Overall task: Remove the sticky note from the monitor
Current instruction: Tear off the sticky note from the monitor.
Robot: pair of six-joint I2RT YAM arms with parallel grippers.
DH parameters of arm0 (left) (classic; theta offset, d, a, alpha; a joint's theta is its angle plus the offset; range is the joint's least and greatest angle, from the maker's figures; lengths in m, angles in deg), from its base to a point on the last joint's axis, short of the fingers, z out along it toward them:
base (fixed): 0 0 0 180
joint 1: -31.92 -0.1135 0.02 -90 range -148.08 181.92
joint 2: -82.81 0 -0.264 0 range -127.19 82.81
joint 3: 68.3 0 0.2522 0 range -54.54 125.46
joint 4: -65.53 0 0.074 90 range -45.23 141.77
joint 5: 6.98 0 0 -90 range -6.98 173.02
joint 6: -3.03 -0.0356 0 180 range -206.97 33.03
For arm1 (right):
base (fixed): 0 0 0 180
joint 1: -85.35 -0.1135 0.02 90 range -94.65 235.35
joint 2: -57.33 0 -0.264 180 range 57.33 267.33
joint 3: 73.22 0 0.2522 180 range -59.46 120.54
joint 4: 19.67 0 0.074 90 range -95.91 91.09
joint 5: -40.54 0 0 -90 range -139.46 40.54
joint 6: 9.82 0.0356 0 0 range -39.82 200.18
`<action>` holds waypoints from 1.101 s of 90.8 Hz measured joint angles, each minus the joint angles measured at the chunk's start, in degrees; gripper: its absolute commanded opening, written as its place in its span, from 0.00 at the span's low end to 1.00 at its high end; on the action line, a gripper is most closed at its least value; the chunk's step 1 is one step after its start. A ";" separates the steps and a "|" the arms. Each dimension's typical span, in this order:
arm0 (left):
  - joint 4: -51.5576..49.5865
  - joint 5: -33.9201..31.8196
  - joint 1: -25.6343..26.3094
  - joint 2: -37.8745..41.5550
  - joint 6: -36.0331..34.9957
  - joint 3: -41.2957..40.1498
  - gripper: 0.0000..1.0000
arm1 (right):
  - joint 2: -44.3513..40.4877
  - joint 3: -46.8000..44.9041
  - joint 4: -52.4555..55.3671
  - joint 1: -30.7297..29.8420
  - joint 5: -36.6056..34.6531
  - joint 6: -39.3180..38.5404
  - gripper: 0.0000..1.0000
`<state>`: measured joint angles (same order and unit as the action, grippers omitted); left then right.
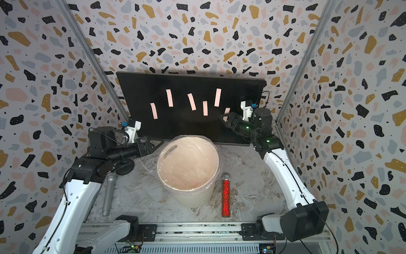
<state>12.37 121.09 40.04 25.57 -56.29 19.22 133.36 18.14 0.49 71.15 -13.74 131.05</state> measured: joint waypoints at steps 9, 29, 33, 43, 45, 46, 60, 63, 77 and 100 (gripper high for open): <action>0.00 0.00 0.07 0.00 0.00 0.00 0.99 | 0.09 -0.42 -1.60 0.00 0.59 0.81 0.77; -0.02 0.00 0.26 0.00 -0.02 0.00 1.00 | 0.09 -1.18 -3.50 0.00 0.96 1.16 0.75; -0.02 0.00 0.26 -0.02 -0.02 0.00 0.99 | 0.09 -1.18 -3.41 0.00 0.92 0.92 0.75; -0.02 0.00 0.26 -0.02 -0.02 0.00 0.99 | -0.04 -1.18 -2.56 0.00 0.59 -0.66 0.76; -0.02 0.00 0.26 -0.02 -0.02 0.00 0.99 | -0.09 -1.18 -2.34 0.00 0.59 -0.94 0.75; -0.02 0.00 0.26 -0.02 -0.02 0.00 0.99 | -0.13 -1.20 -2.23 0.00 0.55 -1.11 0.75; -0.02 0.00 0.31 -0.15 0.00 0.00 1.00 | -0.63 -2.01 -1.36 0.00 0.37 -3.17 0.75; -0.02 0.00 0.31 -0.17 0.00 0.00 0.99 | -0.70 -2.27 -1.25 0.00 0.31 -3.58 0.75; -0.04 0.00 0.33 -0.44 -0.02 0.00 0.99 | -0.90 -3.52 -0.44 -0.17 0.02 -5.86 0.75; -0.04 0.00 0.63 -0.55 -0.02 0.35 0.99 | -0.90 -3.89 0.09 -1.62 -2.01 -10.08 0.74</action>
<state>12.33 121.09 40.67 25.03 -56.31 19.57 132.46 14.25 0.57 69.53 -15.75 120.97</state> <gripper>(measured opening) 0.994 0.749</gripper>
